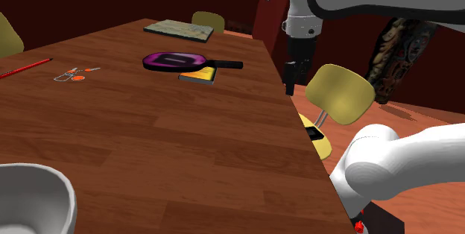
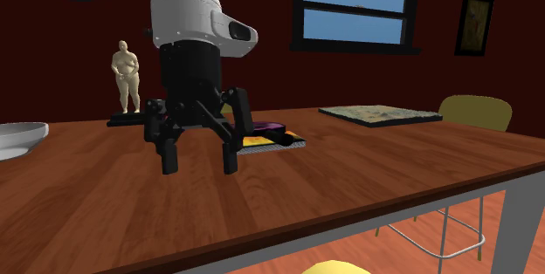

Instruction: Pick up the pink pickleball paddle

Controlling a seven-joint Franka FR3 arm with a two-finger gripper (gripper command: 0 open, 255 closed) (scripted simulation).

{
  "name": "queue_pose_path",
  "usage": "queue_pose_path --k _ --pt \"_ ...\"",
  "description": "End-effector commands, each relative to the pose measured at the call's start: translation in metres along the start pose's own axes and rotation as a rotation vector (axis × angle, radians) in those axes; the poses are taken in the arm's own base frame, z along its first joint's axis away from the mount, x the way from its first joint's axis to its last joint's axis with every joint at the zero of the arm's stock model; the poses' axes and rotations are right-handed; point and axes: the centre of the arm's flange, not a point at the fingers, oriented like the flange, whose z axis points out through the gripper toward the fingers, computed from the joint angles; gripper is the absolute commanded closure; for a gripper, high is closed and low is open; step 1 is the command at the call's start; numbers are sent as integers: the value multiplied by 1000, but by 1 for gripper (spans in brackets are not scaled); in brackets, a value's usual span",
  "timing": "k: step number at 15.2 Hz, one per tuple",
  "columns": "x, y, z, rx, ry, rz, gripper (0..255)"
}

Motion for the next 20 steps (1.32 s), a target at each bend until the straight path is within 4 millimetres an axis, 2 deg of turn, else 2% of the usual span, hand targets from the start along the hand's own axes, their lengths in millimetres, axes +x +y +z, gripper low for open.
queue_pose_path --k 1,11,20 --pt "0 0 0 0 0 0 0" --pt "121 20 -21 -2 47 -244 0" --pt "231 12 -45 -4 90 -464 0"
